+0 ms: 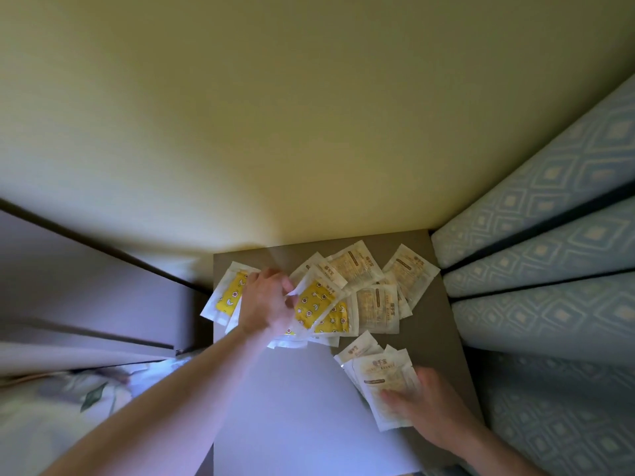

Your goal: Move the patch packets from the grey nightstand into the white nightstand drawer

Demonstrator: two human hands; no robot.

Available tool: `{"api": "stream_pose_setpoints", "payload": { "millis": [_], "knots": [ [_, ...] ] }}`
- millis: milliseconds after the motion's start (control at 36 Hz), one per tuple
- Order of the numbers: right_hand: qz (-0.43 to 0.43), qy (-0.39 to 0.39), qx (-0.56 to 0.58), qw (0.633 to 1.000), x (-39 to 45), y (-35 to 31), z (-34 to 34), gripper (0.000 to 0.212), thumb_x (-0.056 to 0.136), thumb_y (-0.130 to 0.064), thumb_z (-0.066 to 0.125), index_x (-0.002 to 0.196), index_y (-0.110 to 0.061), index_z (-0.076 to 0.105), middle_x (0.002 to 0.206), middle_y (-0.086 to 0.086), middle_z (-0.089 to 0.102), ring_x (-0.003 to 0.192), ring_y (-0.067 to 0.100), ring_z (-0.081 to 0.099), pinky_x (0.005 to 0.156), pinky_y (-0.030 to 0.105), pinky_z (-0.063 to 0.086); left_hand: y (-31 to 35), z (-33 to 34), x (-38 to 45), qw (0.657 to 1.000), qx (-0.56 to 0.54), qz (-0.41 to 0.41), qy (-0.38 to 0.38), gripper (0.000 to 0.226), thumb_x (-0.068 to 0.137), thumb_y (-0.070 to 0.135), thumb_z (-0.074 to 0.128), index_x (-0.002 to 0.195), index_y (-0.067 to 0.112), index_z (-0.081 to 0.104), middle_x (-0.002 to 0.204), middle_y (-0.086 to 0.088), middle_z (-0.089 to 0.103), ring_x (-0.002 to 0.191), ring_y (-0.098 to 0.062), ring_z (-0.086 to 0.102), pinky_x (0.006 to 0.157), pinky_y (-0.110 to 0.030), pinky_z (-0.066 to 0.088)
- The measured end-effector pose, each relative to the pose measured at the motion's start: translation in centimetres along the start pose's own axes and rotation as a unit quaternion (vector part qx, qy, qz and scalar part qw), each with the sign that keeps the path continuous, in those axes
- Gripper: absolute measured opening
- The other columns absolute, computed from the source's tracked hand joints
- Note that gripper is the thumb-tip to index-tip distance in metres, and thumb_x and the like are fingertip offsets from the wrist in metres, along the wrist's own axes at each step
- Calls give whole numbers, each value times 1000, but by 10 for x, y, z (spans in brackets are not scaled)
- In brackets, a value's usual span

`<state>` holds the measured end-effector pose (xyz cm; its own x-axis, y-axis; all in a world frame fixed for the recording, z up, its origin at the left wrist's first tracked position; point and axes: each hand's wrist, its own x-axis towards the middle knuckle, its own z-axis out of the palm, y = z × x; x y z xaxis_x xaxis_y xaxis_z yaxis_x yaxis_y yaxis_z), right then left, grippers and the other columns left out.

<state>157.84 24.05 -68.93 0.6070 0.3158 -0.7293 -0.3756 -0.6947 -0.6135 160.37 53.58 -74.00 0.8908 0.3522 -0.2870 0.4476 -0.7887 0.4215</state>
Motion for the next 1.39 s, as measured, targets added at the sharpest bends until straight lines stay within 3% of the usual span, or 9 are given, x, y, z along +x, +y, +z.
{"api": "stream_pose_setpoints", "payload": {
  "millis": [306, 444, 611, 722, 1000, 1139, 1222, 1278, 1389],
  "knots": [
    [24, 27, 53, 998, 2, 3, 14, 17, 89, -20, 78, 106, -23, 76, 96, -14, 79, 89, 2, 74, 79, 27, 60, 19, 2, 10, 992, -99, -73, -22, 21, 88, 15, 63, 80, 34, 64, 98, 9, 68, 114, -22, 47, 83, -29, 42],
    [28, 32, 75, 996, -1, 2, 16, 20, 90, -19, 77, 109, -25, 74, 100, -14, 78, 93, 3, 74, 85, 31, 60, 25, 3, 7, 994, -74, -74, -44, 18, 86, 20, 64, 101, 27, 70, 111, 3, 64, 122, -24, 46, 95, -32, 46],
    [36, 58, 88, 994, 0, 10, 18, 22, 89, -18, 78, 110, -22, 74, 99, -13, 79, 92, 5, 75, 83, 31, 61, 30, 6, 5, 996, -36, -41, -69, 68, 70, 45, 79, 132, 34, 53, 129, 7, 56, 121, -23, 45, 98, -37, 40],
    [60, 80, 95, 990, -1, 20, 21, 25, 87, -16, 80, 110, -24, 71, 99, -11, 79, 90, 5, 75, 83, 34, 62, 34, 7, 5, 994, -20, -65, -85, 78, 64, 50, 78, 135, 36, 47, 127, 8, 59, 121, -24, 45, 100, -40, 39],
    [128, 82, 62, 986, -7, 39, 31, 19, 87, -22, 79, 101, -29, 68, 102, -10, 75, 90, 6, 72, 78, 31, 61, 46, 2, -8, 998, 39, 18, -54, 68, 75, 48, 76, 137, 32, 54, 135, 5, 51, 128, -23, 41, 104, -39, 31],
    [142, 79, 60, 985, -12, 40, 30, 17, 90, -23, 75, 91, -33, 60, 97, -17, 68, 87, 2, 68, 71, 23, 57, 49, 1, -22, 999, -33, 22, -38, 38, 80, 39, 70, 114, 30, 56, 92, 3, 73, 97, -27, 65, 89, -35, 40],
    [147, 61, 86, 983, -20, 37, 29, 21, 92, -16, 71, 89, -33, 60, 96, -18, 67, 83, -2, 65, 63, 16, 51, 52, -3, -34, 994, -95, 1, -55, 32, 85, 40, 69, 114, 32, 57, 89, 6, 72, 87, -25, 67, 71, -34, 49],
    [152, 67, 96, 982, -29, 33, 27, 15, 84, -24, 73, 95, -29, 65, 101, -12, 73, 88, 4, 70, 72, 26, 59, 52, -8, -45, 988, -138, -18, -71, 31, 88, 40, 70, 114, 29, 57, 90, 7, 69, 86, -25, 66, 68, -34, 50],
    [128, 96, 133, 978, -54, 43, 21, 49, 60, -44, 75, 106, -28, 68, 104, -6, 76, 94, 17, 74, 87, 49, 61, 55, -36, -90, 974, -196, -67, -92, 36, 94, 41, 65, 118, 14, 57, 102, -3, 67, 96, -31, 64, 72, -34, 43]
  ]
}}
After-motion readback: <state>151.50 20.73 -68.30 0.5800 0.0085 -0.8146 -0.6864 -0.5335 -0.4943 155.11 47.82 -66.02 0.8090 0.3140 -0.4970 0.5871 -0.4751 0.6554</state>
